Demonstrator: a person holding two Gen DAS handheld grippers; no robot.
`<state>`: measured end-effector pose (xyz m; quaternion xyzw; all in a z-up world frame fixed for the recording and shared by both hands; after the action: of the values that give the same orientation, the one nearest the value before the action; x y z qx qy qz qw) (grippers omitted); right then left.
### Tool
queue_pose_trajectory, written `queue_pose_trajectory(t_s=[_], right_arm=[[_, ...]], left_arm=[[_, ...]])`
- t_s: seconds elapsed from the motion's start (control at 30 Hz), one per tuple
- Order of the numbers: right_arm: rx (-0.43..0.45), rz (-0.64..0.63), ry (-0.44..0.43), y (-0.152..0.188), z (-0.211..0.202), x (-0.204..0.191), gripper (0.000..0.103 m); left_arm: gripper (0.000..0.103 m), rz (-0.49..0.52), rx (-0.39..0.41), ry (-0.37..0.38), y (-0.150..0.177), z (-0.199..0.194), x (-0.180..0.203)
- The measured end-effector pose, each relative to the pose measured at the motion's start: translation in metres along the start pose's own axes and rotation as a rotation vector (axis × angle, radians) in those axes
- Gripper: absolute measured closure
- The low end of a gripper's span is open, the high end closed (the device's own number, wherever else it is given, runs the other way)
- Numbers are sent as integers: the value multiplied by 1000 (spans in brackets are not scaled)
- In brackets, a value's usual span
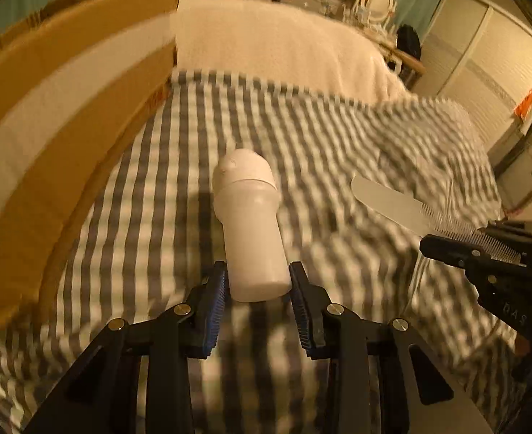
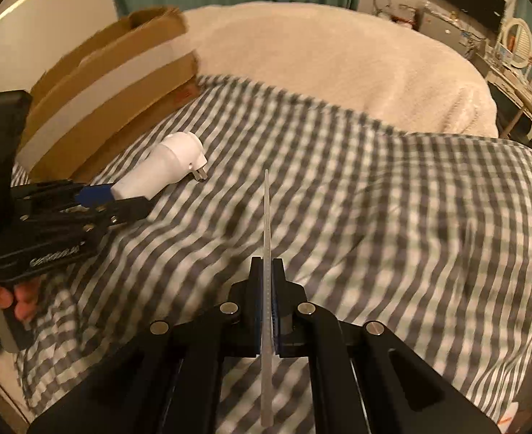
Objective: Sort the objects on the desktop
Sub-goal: 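Grasp the clear comb with the right tool while the left grasps the white bottle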
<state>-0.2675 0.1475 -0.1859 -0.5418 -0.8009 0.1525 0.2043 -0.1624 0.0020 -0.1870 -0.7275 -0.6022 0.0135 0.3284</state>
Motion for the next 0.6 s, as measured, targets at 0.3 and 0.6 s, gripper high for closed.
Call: queue_pose_trajectory(t_s=[0.3, 0.6], right_arm=[[-61, 22, 3, 19, 7, -10, 56], [-62, 112, -127, 15, 16, 0, 56]], left_arm=[[32, -1, 32, -102, -6, -6, -7], [32, -58, -24, -37, -23, 21, -22]])
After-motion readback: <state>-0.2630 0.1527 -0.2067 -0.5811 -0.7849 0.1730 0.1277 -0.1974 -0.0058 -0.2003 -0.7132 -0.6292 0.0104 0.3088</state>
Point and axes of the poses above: each gripper's, at about its wrist camera, not at the fingertips, and z roughly the way its jaws point, x to its right, y to its underside, the point moved 2 cm from there along z, roughly the way its jaws point, and after that the axes turned 11 degrees about y, right-handed, at the moved point
